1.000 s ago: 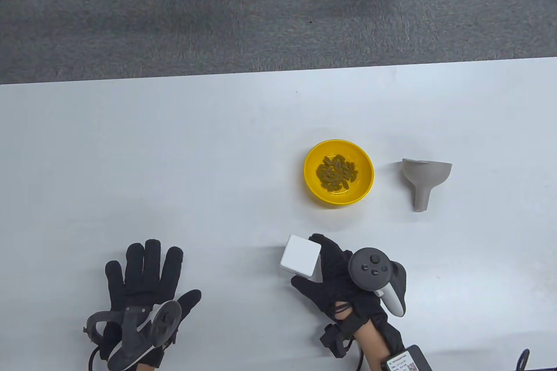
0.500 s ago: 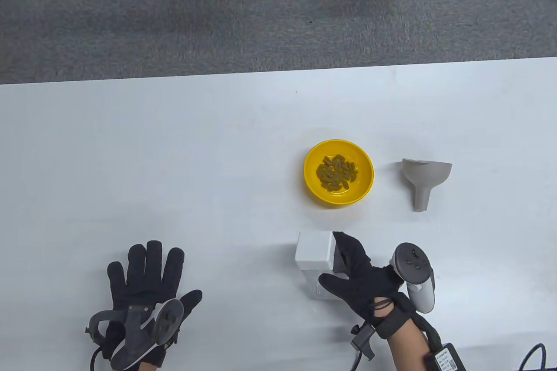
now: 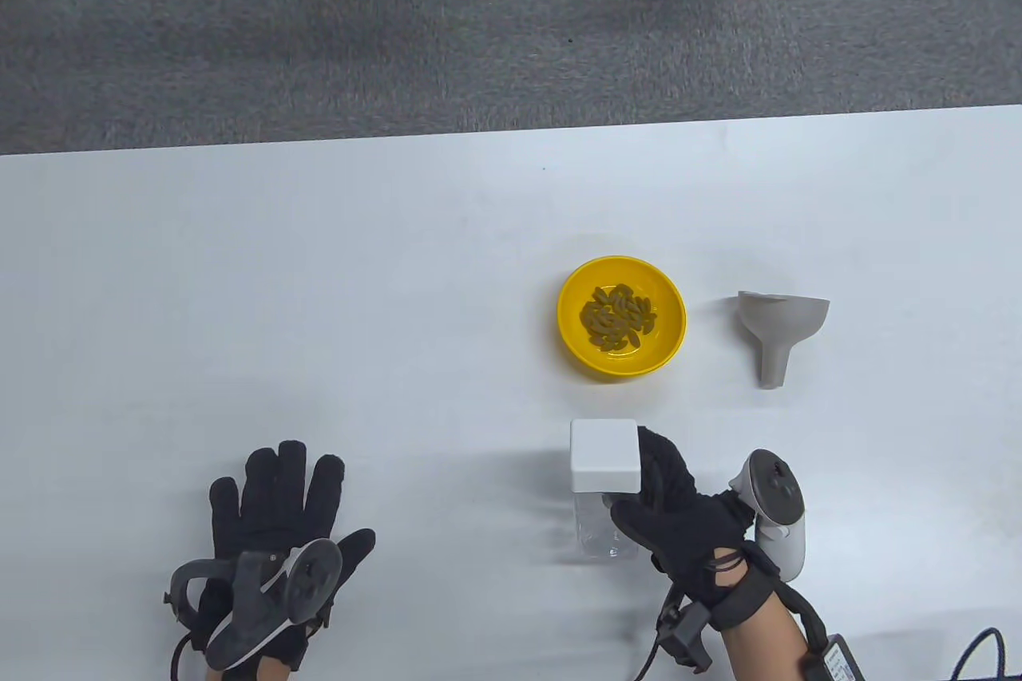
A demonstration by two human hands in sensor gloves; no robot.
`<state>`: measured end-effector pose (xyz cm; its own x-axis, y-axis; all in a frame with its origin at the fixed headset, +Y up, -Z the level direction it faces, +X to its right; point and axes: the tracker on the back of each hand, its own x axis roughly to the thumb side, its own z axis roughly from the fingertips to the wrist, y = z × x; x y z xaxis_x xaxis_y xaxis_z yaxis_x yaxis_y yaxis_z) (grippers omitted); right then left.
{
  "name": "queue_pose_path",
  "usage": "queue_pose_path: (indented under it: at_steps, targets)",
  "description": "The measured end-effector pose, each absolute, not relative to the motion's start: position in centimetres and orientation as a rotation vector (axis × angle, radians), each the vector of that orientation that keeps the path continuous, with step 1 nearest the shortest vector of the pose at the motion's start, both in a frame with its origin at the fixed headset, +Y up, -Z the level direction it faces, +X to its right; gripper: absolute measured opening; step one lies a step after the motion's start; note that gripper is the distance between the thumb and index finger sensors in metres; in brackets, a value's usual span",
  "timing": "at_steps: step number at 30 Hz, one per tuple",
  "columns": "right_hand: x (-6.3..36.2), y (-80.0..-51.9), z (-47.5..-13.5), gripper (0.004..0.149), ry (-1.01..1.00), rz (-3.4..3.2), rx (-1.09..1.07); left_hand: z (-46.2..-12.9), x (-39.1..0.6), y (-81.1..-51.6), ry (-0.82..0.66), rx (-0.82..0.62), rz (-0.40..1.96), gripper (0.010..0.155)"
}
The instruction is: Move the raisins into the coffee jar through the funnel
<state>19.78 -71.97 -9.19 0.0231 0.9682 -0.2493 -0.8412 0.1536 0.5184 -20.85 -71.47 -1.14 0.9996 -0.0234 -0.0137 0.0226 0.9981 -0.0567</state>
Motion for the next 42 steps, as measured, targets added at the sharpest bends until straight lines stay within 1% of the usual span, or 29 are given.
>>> queue_pose_path:
  at_steps: [4,8,10,11,12,14,16,19,21,23,25,26,29,31,34,40,41,42]
  targets:
    - [19.8,-71.9,-9.2,0.089,0.62,1.409,0.252,-2.8,-19.3,-69.2,0.004,-0.061,0.172,0.087]
    - [19.5,-72.0,-9.0,0.089,0.639,1.417,0.257,-4.9,-16.6,-67.1,-0.053,-0.07,0.395,0.088]
    - [19.3,-72.0,-8.8,0.089,0.639,1.425,0.255,-6.0,-14.8,-66.5,-0.143,-0.103,0.535,0.087]
    - [19.1,-72.0,-8.6,0.089,0.643,1.421,0.257,-6.7,-13.7,-66.4,-0.22,-0.135,0.638,0.087]
    - [19.0,-72.1,-8.5,0.089,0.648,1.414,0.257,-7.1,-12.9,-66.4,-0.26,-0.151,0.714,0.087]
    - [18.4,-72.2,-8.3,0.089,0.674,1.387,0.258,-7.9,-11.0,-66.8,-0.339,-0.182,0.952,0.088]
    - [18.1,-72.3,-8.1,0.089,0.692,1.388,0.272,-8.5,-9.4,-67.4,-0.412,-0.234,1.117,0.088]
    - [17.8,-72.5,-8.0,0.089,0.716,1.415,0.291,-8.7,-7.6,-68.5,-0.501,-0.258,1.229,0.088]
    - [17.8,-72.7,-7.9,0.089,0.726,1.427,0.291,-8.6,-7.1,-69.5,-0.515,-0.235,1.274,0.088]
    - [17.6,-72.9,-7.9,0.088,0.746,1.442,0.286,-8.6,-6.6,-70.0,-0.475,-0.222,1.278,0.091]
    - [17.5,-73.2,-7.8,0.089,0.746,1.447,0.268,-8.6,-6.4,-69.9,-0.487,-0.226,1.247,0.087]
    - [17.4,-73.3,-7.8,0.089,0.751,1.433,0.268,-8.5,-6.4,-69.8,-0.467,-0.187,1.261,0.086]
    - [16.8,-73.2,-7.6,0.091,0.778,1.438,0.306,-8.2,-6.5,-69.4,-0.468,-0.16,1.305,0.083]
    - [16.4,-73.2,-7.5,0.094,0.785,1.479,0.334,-8.1,-6.6,-69.2,-0.458,-0.142,1.285,0.081]
    - [16.1,-73.0,-7.5,0.094,0.674,1.521,0.282,-7.8,-6.6,-68.9,-0.429,-0.11,1.242,0.08]
    - [15.6,-71.7,-7.0,0.091,0.553,1.584,0.308,-6.7,-6.4,-67.2,-0.399,-0.008,1.148,0.079]
    - [15.6,-71.1,-6.5,0.09,0.44,1.717,0.239,-6.1,-5.7,-66.8,-0.326,0.055,1.066,0.077]
    - [15.5,-71.1,-6.6,0.09,0.36,1.806,0.23,-5.7,-5.5,-66.6,-0.291,0.134,0.962,0.076]
